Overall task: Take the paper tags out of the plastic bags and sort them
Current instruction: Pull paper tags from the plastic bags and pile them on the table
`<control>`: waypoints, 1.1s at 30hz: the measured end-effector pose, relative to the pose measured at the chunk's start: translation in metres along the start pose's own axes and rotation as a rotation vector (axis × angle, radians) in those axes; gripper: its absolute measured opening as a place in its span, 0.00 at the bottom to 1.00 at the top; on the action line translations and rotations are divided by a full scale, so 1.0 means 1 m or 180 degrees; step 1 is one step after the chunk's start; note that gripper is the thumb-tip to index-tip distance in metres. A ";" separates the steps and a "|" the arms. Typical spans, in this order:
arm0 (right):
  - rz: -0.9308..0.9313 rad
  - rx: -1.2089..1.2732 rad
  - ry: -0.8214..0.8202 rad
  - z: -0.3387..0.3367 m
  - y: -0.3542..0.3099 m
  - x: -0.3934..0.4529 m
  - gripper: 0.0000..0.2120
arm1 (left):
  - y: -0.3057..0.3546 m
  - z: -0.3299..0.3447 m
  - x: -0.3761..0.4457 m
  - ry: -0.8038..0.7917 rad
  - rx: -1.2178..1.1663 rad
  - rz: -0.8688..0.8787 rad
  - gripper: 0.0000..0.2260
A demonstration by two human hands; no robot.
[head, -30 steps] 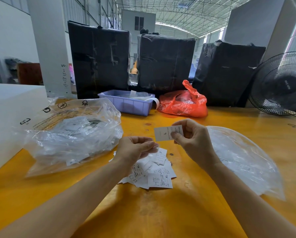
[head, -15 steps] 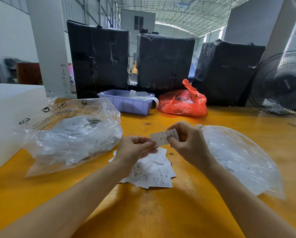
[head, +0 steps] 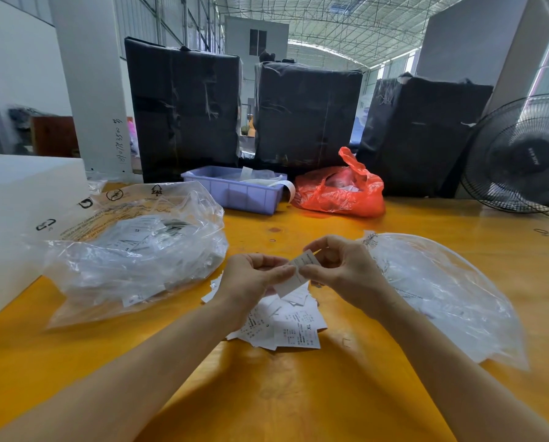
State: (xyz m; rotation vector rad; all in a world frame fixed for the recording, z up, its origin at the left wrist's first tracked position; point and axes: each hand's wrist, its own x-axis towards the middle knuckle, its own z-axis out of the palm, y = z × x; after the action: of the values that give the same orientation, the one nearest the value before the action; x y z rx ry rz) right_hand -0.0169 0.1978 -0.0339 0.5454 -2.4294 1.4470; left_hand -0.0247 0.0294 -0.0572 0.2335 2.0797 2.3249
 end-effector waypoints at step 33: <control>0.1207 0.1310 0.0030 0.014 -0.006 -0.002 0.04 | 0.002 -0.002 0.002 0.0523 -0.0116 -0.0418 0.05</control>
State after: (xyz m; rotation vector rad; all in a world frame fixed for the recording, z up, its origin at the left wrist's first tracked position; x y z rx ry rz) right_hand -0.0128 0.1835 -0.0363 0.1513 -2.3192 2.1199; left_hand -0.0272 0.0280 -0.0553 -0.0957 2.0482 2.3741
